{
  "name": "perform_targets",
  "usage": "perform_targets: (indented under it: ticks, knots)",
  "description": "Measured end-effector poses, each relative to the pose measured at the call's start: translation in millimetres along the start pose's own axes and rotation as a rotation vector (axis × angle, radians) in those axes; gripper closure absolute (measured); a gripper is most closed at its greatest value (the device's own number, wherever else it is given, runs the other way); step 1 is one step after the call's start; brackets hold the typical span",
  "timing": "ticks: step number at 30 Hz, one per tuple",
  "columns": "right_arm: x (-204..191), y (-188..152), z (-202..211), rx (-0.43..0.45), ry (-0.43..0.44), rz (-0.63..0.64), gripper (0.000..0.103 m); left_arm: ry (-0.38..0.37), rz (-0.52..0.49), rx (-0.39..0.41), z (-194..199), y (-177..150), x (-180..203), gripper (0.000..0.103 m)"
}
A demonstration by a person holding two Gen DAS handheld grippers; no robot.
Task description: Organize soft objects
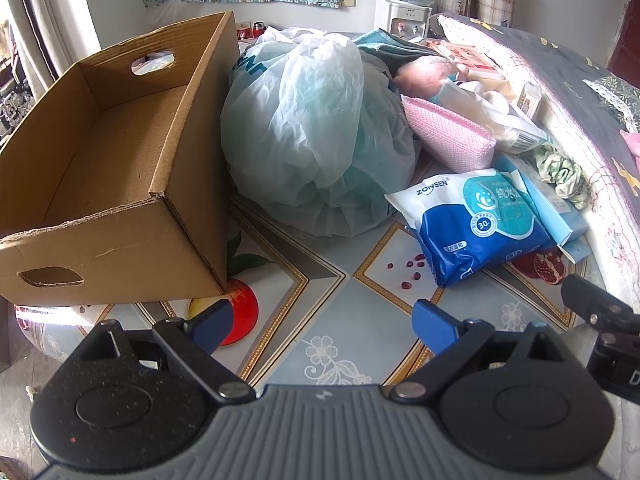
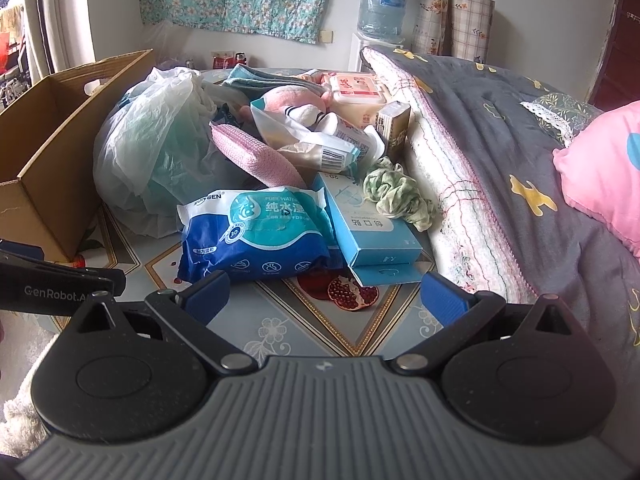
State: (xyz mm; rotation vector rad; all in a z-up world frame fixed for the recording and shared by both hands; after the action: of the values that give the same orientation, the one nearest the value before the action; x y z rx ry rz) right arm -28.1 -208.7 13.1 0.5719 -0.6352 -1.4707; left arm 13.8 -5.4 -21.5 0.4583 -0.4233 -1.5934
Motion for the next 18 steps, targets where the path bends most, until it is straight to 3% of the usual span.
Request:
perform_targets:
  ticks: [18]
  knots:
    - [0.6,0.1,-2.5,-0.006,0.001,0.002,0.001,0.012,0.002,-0.006,-1.9,-0.1,-0.9,0.006]
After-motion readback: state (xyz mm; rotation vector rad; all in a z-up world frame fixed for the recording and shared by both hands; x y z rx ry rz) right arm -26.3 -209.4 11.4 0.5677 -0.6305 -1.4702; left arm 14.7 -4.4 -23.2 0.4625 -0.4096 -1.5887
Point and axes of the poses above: each gripper's, at about its wrist camera, not at the fingertips, and z roughly against the way its jaws point, x to its right, y to its top, the point moved 3 cm from there along -z, roughly the way its jaws point, and after that the axes turned 2 degrees about -z, right-handed, at the moved point
